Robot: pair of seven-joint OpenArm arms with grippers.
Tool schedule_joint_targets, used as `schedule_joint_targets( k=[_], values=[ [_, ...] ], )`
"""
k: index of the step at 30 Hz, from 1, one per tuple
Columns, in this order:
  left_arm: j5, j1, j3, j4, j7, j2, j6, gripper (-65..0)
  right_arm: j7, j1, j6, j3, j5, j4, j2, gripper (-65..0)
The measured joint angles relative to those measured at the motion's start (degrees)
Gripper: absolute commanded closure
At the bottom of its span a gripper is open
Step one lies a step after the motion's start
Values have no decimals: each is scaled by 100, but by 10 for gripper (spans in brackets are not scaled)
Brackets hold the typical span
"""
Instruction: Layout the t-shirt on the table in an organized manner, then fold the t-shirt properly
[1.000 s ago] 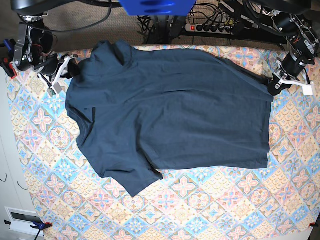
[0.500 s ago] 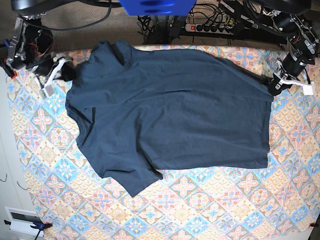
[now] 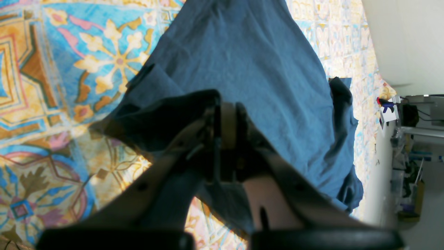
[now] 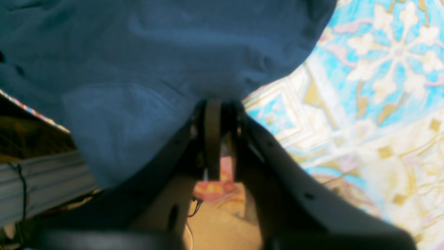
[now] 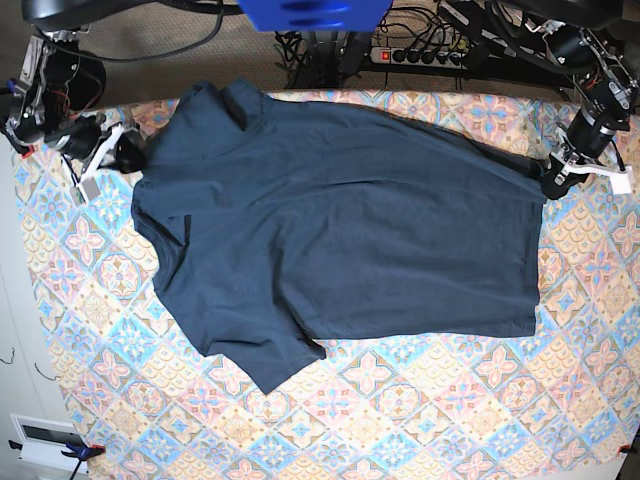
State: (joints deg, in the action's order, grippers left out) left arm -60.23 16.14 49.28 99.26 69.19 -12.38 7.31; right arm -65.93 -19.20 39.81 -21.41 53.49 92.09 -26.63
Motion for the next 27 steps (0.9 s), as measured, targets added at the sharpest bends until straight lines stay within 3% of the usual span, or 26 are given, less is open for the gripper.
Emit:
schedule_joint_targets(
  k=[4, 9, 12, 15, 20, 27],
  values=[
    [-7, -208, 7, -11, -208, 17, 4, 0, 140, 660, 0, 35, 90, 9, 4, -45],
    [20, -365, 24, -11, -546, 323, -20, 0, -20, 861, 0, 74, 28, -37, 494, -45],
    [24, -389, 20, -11, -553, 437, -20, 0, -13, 975, 0, 57, -20, -33, 411, -53],
    [24, -356, 20, -11, -551, 466, -20, 0, -422, 946, 2, -9, -66, -7, 365, -117],
    [44, -354, 20, -11, -321, 444, -20, 0, -640, 98, -4, -492, -240, -7, 407, -259],
    [63, -356, 20, -13, -256, 426, -17, 0, -592, -197, 2, -525, -177, -15, 411, -272]
  ],
)
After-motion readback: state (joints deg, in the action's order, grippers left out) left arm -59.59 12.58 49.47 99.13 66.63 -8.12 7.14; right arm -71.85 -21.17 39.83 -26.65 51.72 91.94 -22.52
